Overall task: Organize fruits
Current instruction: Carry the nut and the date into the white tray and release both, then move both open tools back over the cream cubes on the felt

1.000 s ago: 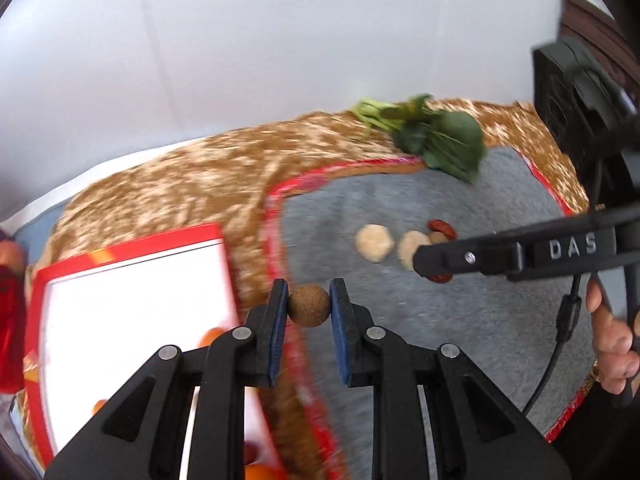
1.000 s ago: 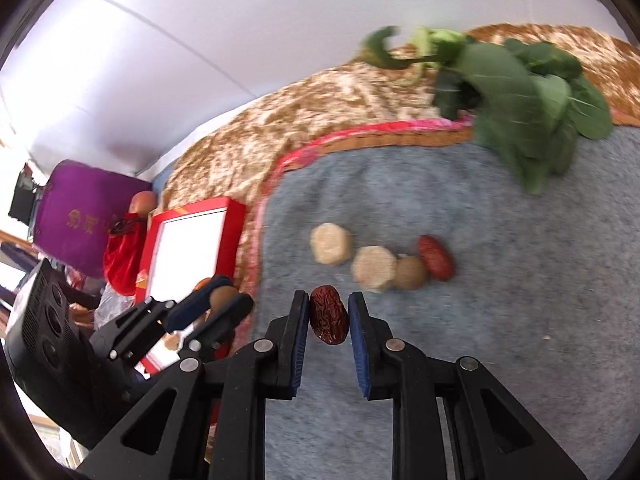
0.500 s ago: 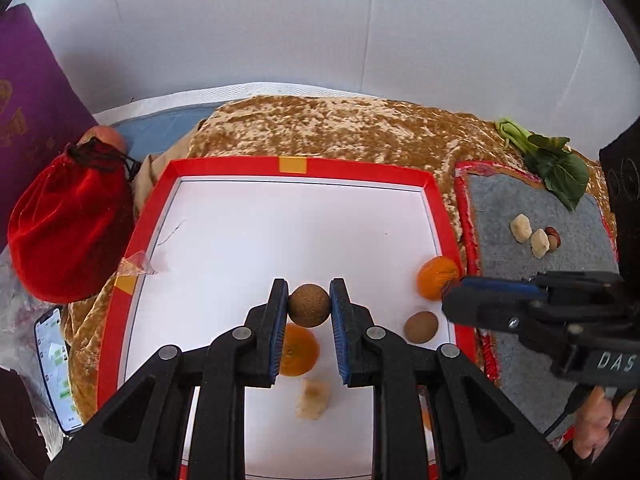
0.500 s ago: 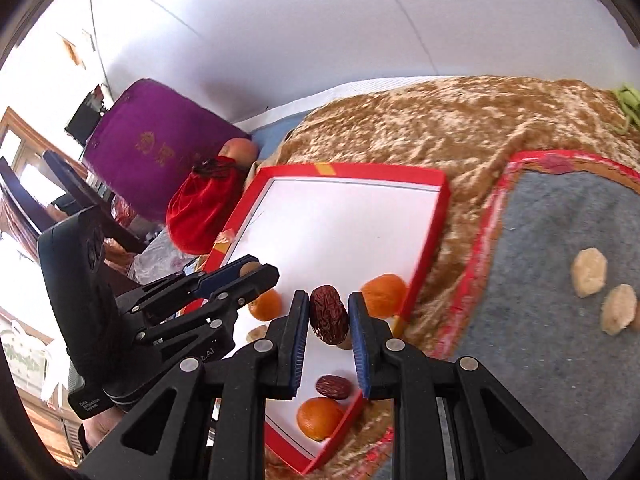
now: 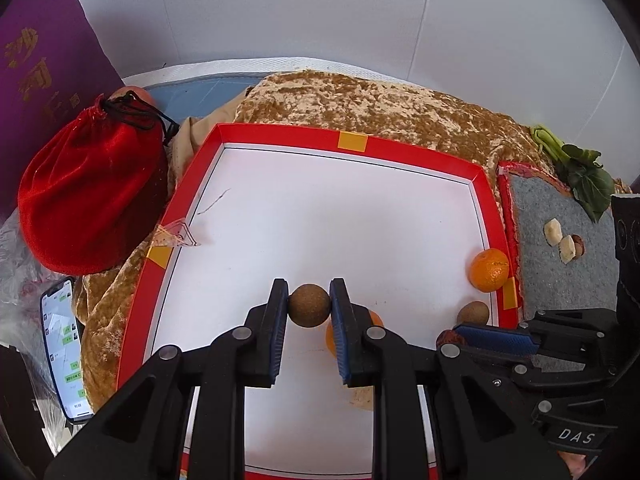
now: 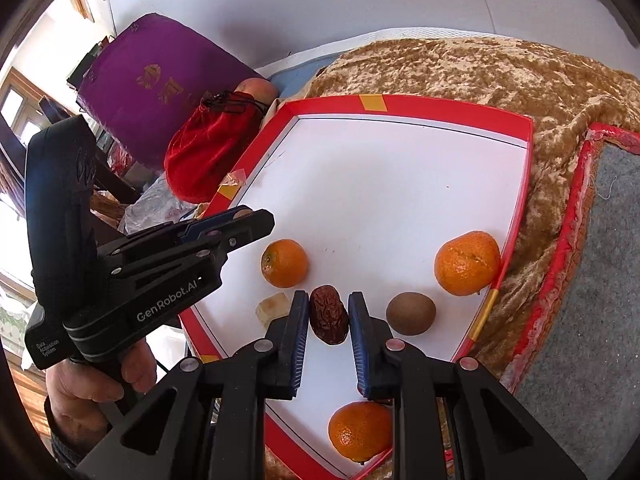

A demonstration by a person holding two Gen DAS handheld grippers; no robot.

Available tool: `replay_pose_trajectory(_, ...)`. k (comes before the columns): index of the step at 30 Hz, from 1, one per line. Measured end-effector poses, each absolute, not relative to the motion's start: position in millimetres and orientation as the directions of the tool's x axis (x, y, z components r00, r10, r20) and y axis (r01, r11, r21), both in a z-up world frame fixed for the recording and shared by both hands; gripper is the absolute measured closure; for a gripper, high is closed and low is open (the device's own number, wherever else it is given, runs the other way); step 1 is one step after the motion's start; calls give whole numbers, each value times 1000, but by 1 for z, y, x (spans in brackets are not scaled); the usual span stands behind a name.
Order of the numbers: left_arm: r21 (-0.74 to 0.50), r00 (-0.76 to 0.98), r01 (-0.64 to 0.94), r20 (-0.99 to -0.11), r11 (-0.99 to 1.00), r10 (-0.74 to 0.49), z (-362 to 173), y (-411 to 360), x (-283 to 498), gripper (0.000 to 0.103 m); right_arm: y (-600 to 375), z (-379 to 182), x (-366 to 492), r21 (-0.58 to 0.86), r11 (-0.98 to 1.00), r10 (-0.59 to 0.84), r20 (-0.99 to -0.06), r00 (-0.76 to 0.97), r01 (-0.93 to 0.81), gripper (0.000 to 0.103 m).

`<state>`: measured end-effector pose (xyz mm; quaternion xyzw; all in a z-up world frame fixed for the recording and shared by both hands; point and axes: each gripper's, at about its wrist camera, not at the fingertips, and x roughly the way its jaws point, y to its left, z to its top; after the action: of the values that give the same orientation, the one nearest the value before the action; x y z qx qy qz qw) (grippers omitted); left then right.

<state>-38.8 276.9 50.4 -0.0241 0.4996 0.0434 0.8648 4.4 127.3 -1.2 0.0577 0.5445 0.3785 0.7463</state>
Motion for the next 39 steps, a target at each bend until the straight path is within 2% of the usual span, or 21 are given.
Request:
replay_pose_trajectory(16, 65, 467, -97, -878, 993, 103, 40, 264, -26, 84, 136, -5, -2, 447, 719, 588, -800, 122, -531, 79)
replay_pose_trajectory(18, 54, 472, -105, -876, 993, 98, 42, 264, -25, 80, 131, -1, -1, 462, 716, 599, -791, 122, -524, 78)
replay_pose_trajectory(20, 54, 483, -112, -870, 992, 102, 45, 262, -24, 67, 124, 5, 1, 471, 715, 610, -782, 132, -516, 76)
replay_pose_trajectory(22, 65, 507, -115, -855, 991, 114, 51, 258, -24, 62, 115, 12, 4, 484, 714, 623, -768, 145, -505, 74)
replay_pose_trajectory(26, 77, 563, -104, -817, 992, 123, 64, 247, -22, 58, 93, 25, 12, 507, 718, 644, -743, 180, -476, 74)
replay_pose_trajectory(31, 77, 610, -45, -788, 996, 88, 72, 220, -17, 48, 59, 36, 26, 518, 743, 640, -734, 226, -424, 70)
replay_pose_trajectory(39, 71, 625, 77, -781, 994, 8, 74, 161, -6, 47, -26, 46, 48, 509, 810, 585, -743, 325, -292, 69)
